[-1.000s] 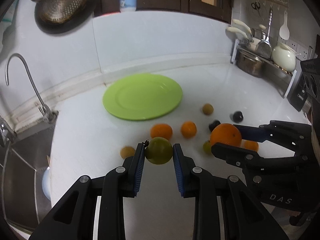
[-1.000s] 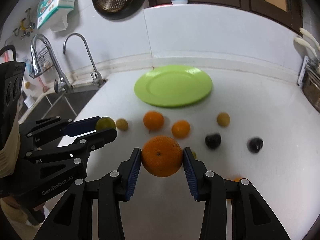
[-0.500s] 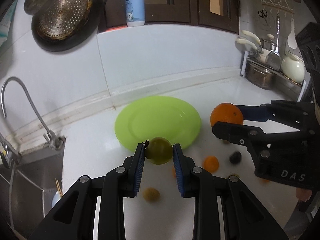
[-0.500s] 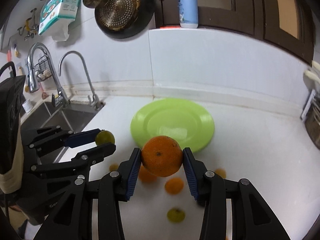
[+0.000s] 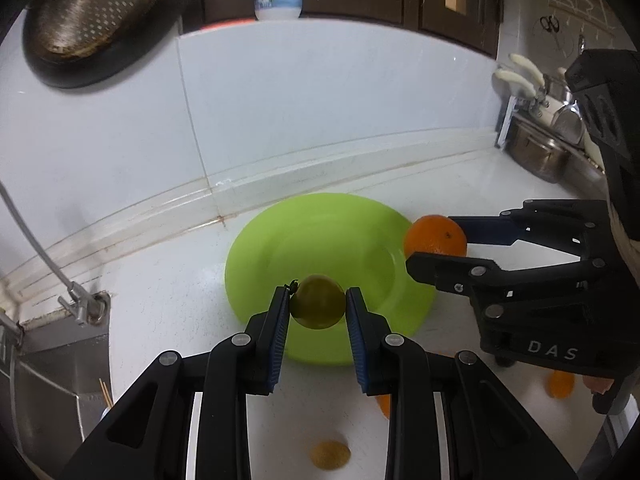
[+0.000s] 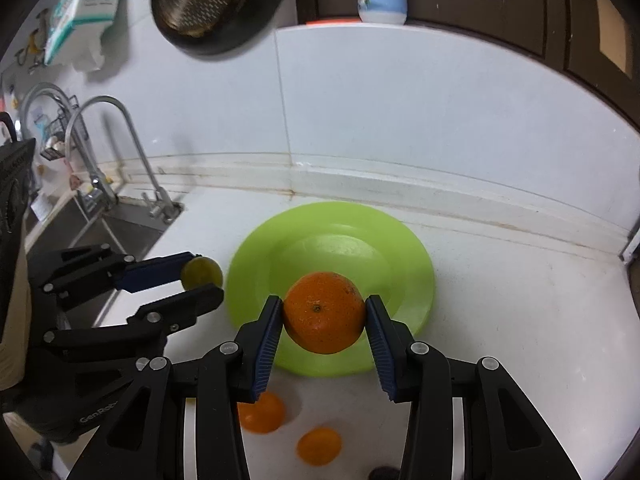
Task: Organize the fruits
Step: 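Carry the green citrus with the left gripper while the right carries the orange to the plate, then open the left gripper over the green plate while the right releases the orange there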
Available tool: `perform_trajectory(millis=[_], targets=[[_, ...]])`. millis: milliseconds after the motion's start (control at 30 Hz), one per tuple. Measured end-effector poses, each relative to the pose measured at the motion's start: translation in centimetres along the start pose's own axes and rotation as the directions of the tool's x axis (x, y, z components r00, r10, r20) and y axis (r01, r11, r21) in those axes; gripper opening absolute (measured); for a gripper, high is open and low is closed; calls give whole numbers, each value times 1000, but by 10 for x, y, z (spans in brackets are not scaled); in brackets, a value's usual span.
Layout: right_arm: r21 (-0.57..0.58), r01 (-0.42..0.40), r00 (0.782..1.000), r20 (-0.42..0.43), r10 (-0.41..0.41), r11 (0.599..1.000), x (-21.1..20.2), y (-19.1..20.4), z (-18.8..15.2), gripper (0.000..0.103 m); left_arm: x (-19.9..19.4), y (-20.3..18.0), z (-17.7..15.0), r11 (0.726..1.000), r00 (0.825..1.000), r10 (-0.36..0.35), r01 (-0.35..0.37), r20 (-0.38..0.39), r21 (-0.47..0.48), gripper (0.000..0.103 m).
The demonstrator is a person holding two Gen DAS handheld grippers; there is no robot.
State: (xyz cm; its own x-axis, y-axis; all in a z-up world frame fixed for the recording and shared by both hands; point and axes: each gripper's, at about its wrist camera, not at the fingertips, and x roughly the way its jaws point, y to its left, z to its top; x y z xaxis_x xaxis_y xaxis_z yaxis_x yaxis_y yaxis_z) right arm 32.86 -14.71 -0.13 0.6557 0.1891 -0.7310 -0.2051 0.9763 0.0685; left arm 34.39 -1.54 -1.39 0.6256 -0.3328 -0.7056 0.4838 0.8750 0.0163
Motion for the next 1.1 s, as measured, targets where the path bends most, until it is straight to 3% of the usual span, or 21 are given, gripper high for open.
perform_trajectory(millis=[333,600,733,900,1100], targets=[[57,-23,987,-158,31,998,61,-21,-4,43,49,5,3,1000,994,-15,15,-108,7,29],[58,-24,980,-197,35,998,80,-23,-8,43,67,7,-1,1000,987,-30,29,-157,-10,29],[59,-25,979,-199,36,998,82,-24,-8,43,64,7,0,1000,989,-16,15,-150,-13,37],[53,-15,984,-174,24,999,70,-24,-8,45,50,9,0,1000,992,5,-9,-130,-27,38],[36,9,997,-73,-6,999,30,-19,-8,45,13,1,-2,999,997,32,-35,-63,-33,45]])
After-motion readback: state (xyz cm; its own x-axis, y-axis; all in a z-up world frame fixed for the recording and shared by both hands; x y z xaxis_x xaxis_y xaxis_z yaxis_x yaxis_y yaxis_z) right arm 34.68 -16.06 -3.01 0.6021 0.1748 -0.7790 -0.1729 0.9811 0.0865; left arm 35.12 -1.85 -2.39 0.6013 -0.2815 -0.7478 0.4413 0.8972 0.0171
